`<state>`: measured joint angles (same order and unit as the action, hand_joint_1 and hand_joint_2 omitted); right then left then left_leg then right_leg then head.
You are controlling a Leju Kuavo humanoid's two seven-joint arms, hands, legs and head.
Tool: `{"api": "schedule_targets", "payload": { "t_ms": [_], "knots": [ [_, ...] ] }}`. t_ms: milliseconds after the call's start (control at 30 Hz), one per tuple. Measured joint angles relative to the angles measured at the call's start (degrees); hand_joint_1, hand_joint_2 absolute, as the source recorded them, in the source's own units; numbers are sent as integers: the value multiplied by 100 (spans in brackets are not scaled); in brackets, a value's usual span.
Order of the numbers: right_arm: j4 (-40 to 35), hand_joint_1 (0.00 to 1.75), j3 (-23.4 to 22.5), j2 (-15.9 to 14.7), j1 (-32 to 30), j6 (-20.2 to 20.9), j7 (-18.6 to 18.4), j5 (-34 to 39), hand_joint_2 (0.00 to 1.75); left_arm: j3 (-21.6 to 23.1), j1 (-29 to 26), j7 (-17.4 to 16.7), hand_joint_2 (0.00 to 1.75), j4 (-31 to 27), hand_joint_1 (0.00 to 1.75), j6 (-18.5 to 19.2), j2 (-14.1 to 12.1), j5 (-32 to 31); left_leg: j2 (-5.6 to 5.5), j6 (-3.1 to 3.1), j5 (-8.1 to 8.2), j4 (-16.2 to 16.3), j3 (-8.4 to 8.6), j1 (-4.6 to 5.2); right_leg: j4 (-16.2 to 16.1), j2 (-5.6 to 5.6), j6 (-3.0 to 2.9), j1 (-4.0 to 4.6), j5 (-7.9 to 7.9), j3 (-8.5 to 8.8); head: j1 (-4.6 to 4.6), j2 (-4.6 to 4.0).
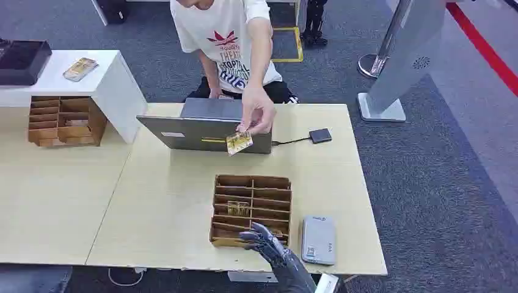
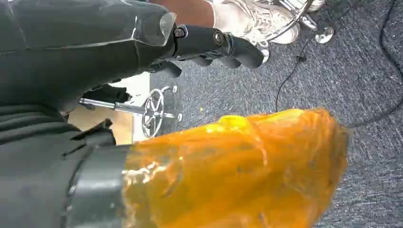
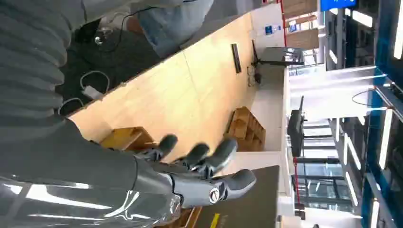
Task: Pass the card to the sensor for recognition and then transmit it.
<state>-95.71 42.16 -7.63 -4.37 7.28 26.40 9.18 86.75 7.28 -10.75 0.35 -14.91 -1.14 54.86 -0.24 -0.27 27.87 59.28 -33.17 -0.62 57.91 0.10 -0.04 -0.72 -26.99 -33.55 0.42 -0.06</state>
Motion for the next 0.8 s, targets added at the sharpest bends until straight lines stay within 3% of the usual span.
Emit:
{"api": "schedule_targets", "payload": {
  "t_ms": [167, 400, 600, 667, 800],
  "knots": [
    [-98, 0, -52, 4, 7, -93, -111, -130, 175, 0, 1, 0, 0, 0, 0, 0, -7, 24, 0, 0, 0, 0, -1, 0, 0, 0, 0, 0, 0, 0, 0, 0],
    [-431, 0, -293, 219, 504, -1212, -1076, -1827, 175, 0, 21, -142, 0, 0, 0, 0, -24, 52, 4, -2, -5, 0, 3, 0, 2, 3, -2, 0, 4, 0, 0, 2],
    [-488, 0, -300, 419, 1042, -2174, -1942, -4200, 175, 6, 38, -557, 0, 0, 0, 0, 20, -67, 3, -3, -7, 0, 2, 0, 3, 4, -6, 0, 7, 2, 0, 0],
    [-492, 0, -267, 533, 1234, -2504, -2445, -5651, 175, 31, 52, -804, 0, 0, 0, 0, 72, -188, 3, -3, -7, 1, 2, 0, 3, 4, -6, 0, 7, 1, 0, 0],
    [-479, 0, -208, 737, 1587, -2769, -3025, -7474, 175, 59, 79, -1089, 0, 0, 0, 0, 171, -435, 2, -3, -6, 1, 2, 0, 3, 4, -5, 0, 6, 1, 0, 0]
  ]
}}
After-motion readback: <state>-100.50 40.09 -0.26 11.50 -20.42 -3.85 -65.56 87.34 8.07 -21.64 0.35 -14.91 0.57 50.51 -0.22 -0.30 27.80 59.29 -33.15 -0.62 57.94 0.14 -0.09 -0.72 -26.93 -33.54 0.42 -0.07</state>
